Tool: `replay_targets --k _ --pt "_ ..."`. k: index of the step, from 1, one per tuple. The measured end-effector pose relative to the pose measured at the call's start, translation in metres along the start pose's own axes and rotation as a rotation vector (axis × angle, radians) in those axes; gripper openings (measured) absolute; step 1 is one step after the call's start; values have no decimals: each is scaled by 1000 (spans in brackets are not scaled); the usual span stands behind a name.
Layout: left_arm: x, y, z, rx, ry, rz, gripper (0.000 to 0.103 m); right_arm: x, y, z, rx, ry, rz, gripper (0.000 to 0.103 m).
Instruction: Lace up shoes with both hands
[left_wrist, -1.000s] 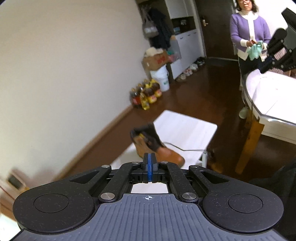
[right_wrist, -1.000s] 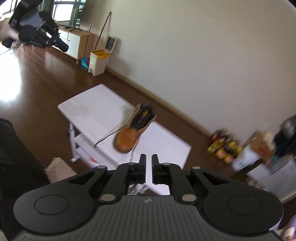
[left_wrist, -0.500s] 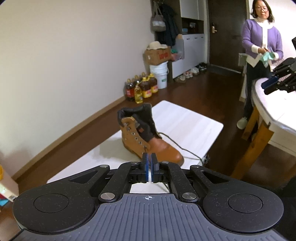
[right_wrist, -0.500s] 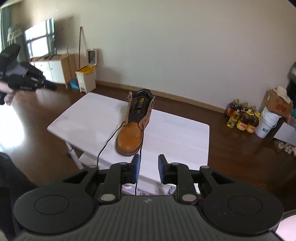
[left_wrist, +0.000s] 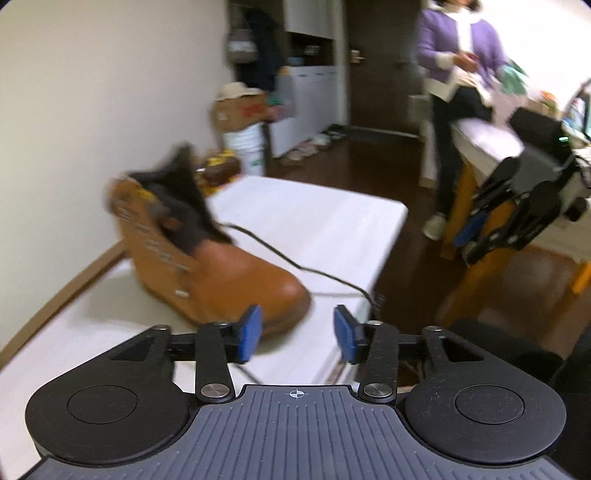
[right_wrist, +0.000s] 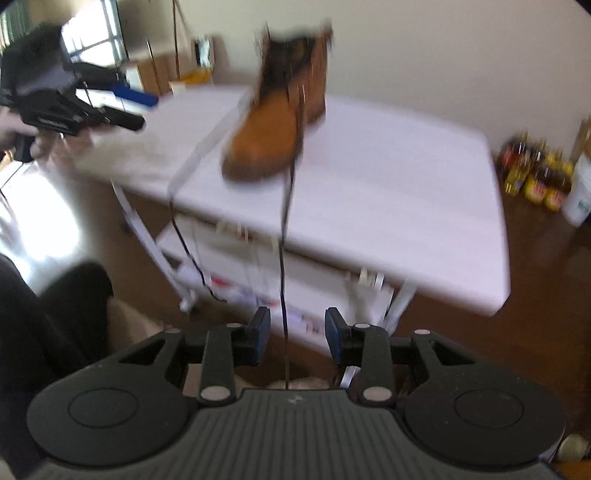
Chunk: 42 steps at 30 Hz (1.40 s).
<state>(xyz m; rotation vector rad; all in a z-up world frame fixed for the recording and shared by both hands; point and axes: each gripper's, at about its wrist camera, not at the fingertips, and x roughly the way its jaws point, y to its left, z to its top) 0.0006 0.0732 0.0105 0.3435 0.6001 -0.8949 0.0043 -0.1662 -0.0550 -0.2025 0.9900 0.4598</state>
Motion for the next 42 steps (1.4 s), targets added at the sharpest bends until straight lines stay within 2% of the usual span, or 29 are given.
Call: replay_targets --k 3,9,14,18,19,20,22,23,27,29,34,42 --pt "31 -15 -20 -24 -4 -65 72 29 -7 -26 24 0 20 37" --pt "96 -52 -44 -80 -9 -163 75 47 -11 -58 29 -22 23 37" --pt "147 -67 -49 -158 27 -168 69 36 -15 -70 89 -114 18 38" --pt "171 -70 -54 -203 42 -139 62 40 -24 -74 130 -139 21 38" --pt "176 -70 -56 -213 46 -130 59 42 -26 -75 134 -138 17 38" --pt "179 -71 -57 -218 50 -123 50 43 -26 -75 139 -137 14 38" --pt "185 -71 -58 -230 59 -111 14 46 -27 -76 147 -136 15 38" --pt "184 -72 -58 -239 67 -110 2 46 -27 -78 154 -135 17 38" --pt "162 -74 -43 -234 26 -141 2 43 -32 -84 182 -134 -3 38" --pt "138 -69 -23 -237 -17 -157 2 39 -33 -88 202 -143 -7 38" --pt "87 -38 17 -282 -125 -166 2 32 -29 -89 216 -173 4 38" --pt "28 22 71 -346 -268 -105 2 14 -2 -59 172 -282 26 38"
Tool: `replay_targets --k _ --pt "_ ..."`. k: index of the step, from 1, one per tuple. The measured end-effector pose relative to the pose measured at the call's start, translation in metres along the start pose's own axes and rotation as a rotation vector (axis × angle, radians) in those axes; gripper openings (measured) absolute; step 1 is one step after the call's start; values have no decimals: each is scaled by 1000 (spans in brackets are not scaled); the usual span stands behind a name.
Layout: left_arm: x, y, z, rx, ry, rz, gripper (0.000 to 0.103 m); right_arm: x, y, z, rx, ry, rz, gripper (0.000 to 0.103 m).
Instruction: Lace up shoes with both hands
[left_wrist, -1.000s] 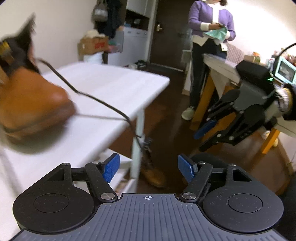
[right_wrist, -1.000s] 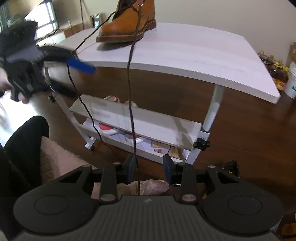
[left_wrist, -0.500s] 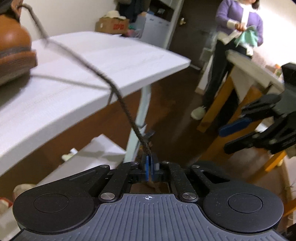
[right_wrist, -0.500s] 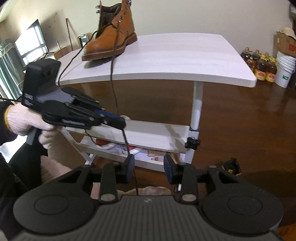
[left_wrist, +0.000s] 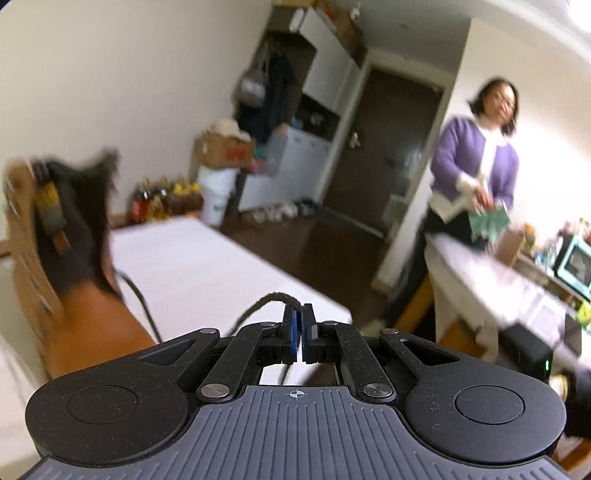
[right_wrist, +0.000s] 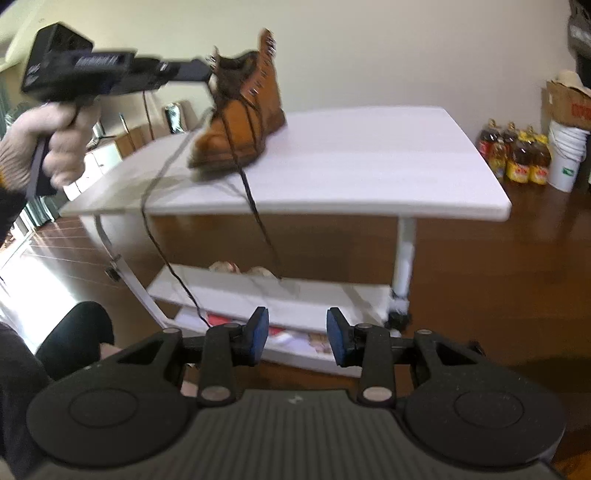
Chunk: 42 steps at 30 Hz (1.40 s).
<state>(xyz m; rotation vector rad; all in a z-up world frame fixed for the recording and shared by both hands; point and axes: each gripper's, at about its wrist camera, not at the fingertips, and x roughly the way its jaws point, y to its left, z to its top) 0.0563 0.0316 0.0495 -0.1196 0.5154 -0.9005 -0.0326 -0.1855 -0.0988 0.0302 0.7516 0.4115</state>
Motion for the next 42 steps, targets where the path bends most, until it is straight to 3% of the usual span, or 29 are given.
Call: replay_targets --k 8,12,25,35,40,42 --pt "16 15 52 14 -71 82 2 12 15 28 15 -142 74 39" --pt "35 16 68 59 -101 133 2 24 21 40 -16 -162 71 40" --pt "90 41 100 73 -128 219 2 64 31 46 -49 -135 57 42" --pt "112 61 100 67 -57 203 2 110 32 25 -82 -59 12 41" --pt "118 68 99 74 -43 211 3 114 35 24 -97 -68 23 28" --pt "117 70 98 77 -39 210 3 112 35 24 -96 -69 23 6"
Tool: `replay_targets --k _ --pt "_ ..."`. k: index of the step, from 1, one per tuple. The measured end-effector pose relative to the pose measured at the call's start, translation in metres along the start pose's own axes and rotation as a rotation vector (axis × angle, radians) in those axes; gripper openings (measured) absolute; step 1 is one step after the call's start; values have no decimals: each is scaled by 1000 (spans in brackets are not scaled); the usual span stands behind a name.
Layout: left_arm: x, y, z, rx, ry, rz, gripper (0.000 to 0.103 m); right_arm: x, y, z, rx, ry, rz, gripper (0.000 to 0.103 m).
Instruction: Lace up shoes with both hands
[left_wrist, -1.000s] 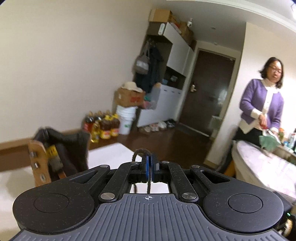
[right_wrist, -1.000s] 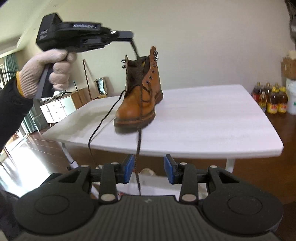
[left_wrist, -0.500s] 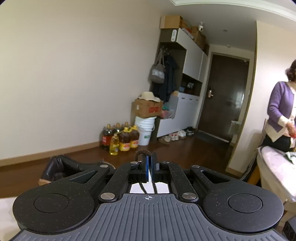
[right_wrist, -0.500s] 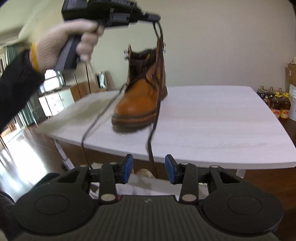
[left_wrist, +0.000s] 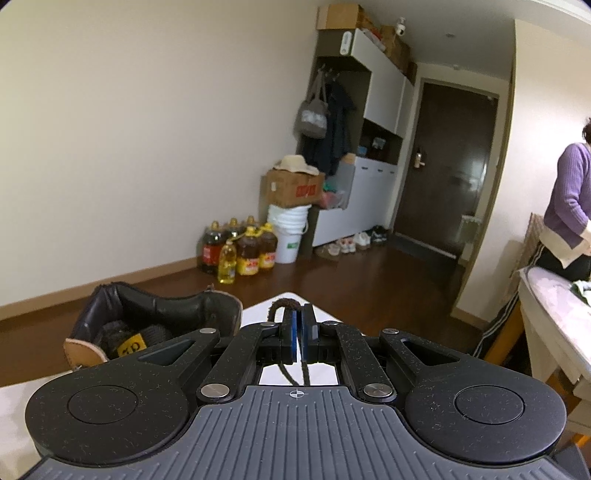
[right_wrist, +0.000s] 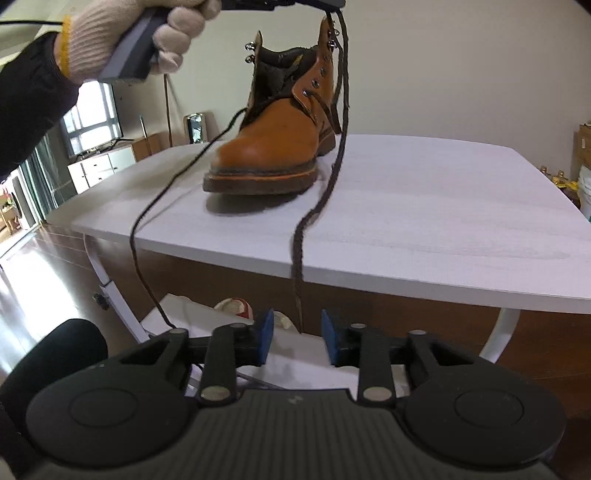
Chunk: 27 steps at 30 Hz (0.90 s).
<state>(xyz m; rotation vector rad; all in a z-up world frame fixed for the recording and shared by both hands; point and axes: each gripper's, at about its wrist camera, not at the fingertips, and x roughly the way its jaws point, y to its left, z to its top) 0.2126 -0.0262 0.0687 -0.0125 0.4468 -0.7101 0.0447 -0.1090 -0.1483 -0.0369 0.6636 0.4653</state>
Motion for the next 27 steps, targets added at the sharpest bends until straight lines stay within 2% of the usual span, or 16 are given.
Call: replay_targets --k 1,5,7,8,9,10,12,17,18,22,27 --pt "1 1 -1 2 5 -5 3 -2 0 0 -2 5 2 3" --pt "3 0 -7 17 37 -17 4 -15 3 9 -39 32 -31 3" --pt "2 -2 -18 53 109 -42 14 -25 3 19 -79 48 -58 3" --pt "2 -5 -23 72 136 -53 23 -31 2 26 -104 58 -71 3" --pt "3 -8 -28 91 163 -64 28 -37 0 33 -131 68 -84 3" --pt "2 -11 -33 113 188 -76 28 -43 -2 40 -159 78 -96 3" --pt "-5 -19 -46 162 241 -105 29 -52 -4 53 -242 97 -125 3" --pt "-26 -44 -79 303 361 -165 38 -60 7 87 -640 248 -201 3" --pt "-32 -49 -84 330 376 -170 39 -60 9 91 -682 264 -204 3" --pt "-53 -64 -101 427 378 -190 42 -66 17 113 -821 314 -174 3" --pt "-72 -77 -112 572 365 -177 45 -62 29 128 -910 351 -150 3"
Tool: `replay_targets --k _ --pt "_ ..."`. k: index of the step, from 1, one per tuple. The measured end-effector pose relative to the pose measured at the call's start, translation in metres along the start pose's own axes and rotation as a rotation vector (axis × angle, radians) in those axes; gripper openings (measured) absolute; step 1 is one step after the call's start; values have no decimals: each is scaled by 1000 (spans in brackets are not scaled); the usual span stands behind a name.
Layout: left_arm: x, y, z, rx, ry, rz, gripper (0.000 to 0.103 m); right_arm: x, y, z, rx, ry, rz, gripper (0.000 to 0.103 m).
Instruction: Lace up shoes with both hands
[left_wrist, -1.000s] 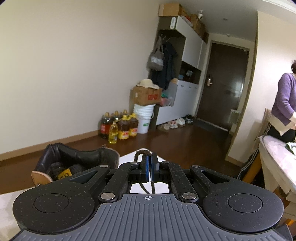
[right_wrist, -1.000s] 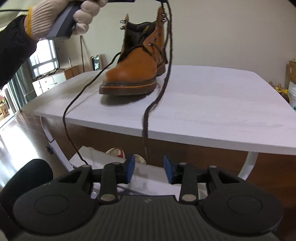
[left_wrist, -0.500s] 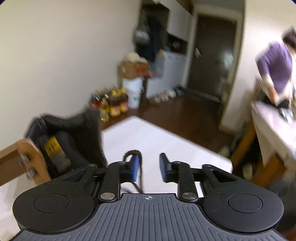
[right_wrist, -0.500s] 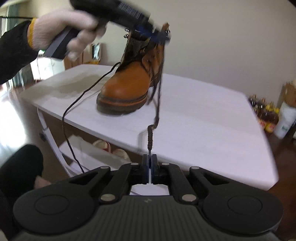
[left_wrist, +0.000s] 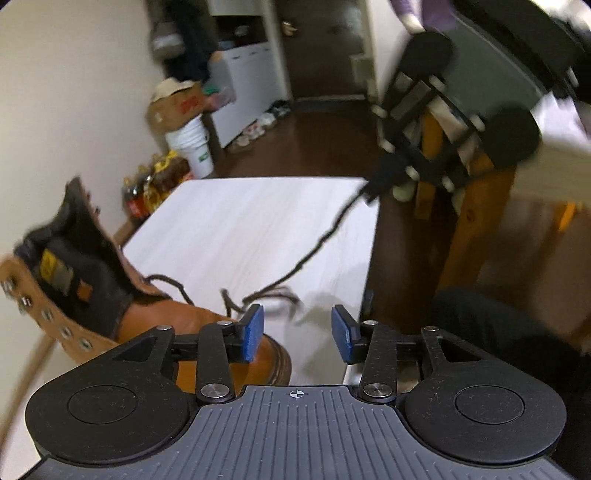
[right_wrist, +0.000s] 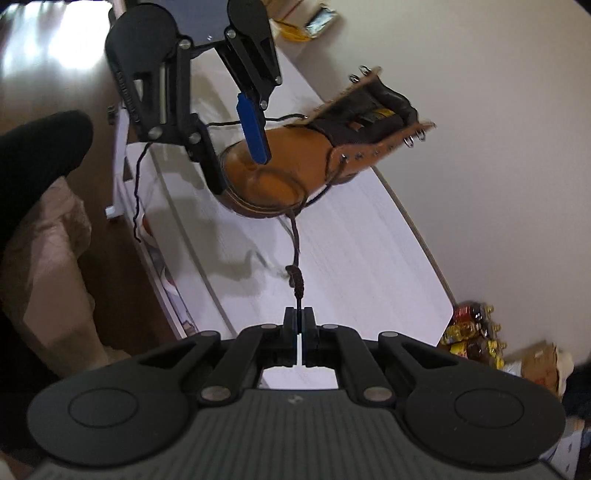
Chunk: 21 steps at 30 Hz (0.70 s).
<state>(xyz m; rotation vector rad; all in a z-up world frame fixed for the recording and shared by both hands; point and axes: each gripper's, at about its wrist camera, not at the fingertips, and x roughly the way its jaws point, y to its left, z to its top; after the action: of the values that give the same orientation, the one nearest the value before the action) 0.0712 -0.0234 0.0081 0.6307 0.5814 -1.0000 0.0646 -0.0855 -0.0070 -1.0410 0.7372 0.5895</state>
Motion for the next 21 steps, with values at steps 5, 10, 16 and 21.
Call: replay_targets --k 5,10,16,21 --pt "-5 3 -5 53 -1 40 44 -2 0 11 -77 19 15 3" --pt "-7 -2 17 139 -91 19 42 -2 2 24 -135 16 30 3" --pt "-2 -22 30 286 -138 -13 36 -4 10 36 -196 21 42 3" --pt "9 -32 29 333 -129 -22 8 -4 15 41 -228 27 49 3"
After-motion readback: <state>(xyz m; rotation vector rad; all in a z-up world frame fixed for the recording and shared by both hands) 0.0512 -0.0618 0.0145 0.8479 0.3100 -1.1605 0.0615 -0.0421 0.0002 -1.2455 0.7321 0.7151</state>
